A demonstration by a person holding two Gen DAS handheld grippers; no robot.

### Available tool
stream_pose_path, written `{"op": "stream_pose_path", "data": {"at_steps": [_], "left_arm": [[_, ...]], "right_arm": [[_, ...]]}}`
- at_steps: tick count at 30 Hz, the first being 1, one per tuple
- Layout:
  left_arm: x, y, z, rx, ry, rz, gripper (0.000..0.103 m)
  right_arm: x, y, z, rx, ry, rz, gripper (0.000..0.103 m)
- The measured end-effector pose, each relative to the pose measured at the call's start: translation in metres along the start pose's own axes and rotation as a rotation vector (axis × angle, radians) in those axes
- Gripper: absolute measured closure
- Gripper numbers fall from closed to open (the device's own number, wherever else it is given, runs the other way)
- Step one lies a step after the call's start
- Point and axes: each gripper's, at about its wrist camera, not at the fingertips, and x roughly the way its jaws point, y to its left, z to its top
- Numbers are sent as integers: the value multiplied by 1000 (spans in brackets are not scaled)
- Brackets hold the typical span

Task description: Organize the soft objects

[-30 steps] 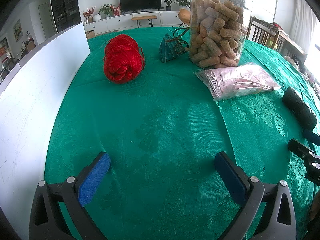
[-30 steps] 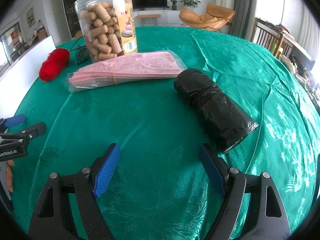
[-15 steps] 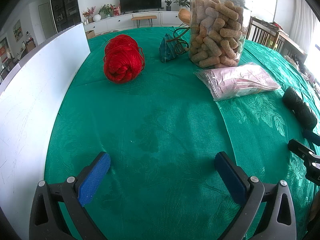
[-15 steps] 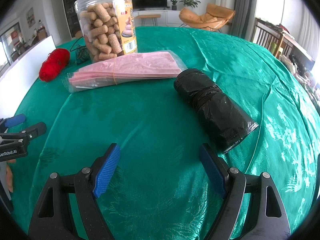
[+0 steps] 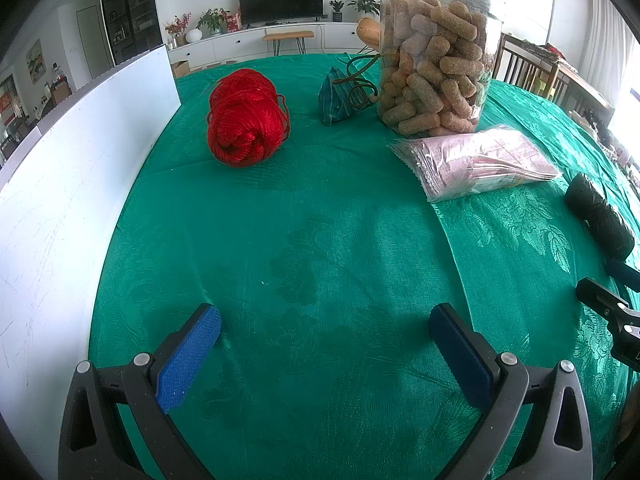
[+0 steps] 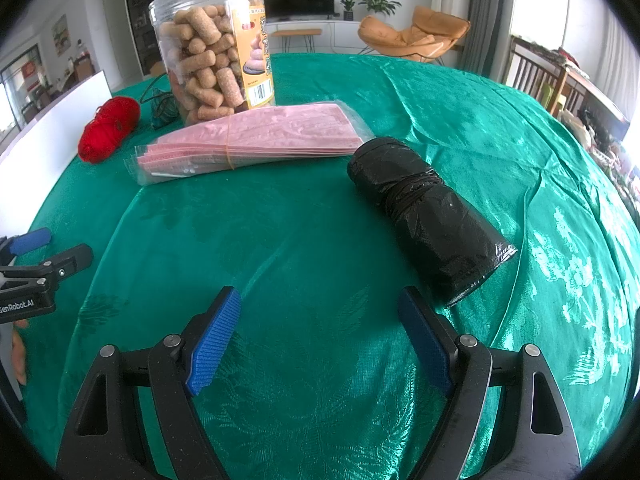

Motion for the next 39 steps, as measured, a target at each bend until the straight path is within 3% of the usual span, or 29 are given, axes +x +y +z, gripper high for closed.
{"op": "stream_pose_path", "data": {"at_steps": [28,33,39], "left_arm": [[0,0,-1,3,1,-3,0],[-3,5,4,12,83,-34,0],[-38,37,39,-88,31,-118,0]], "right_arm": [[0,0,0,0,0,0,20],[0,0,0,0,0,0,20],[0,0,0,0,0,0,20]]}}
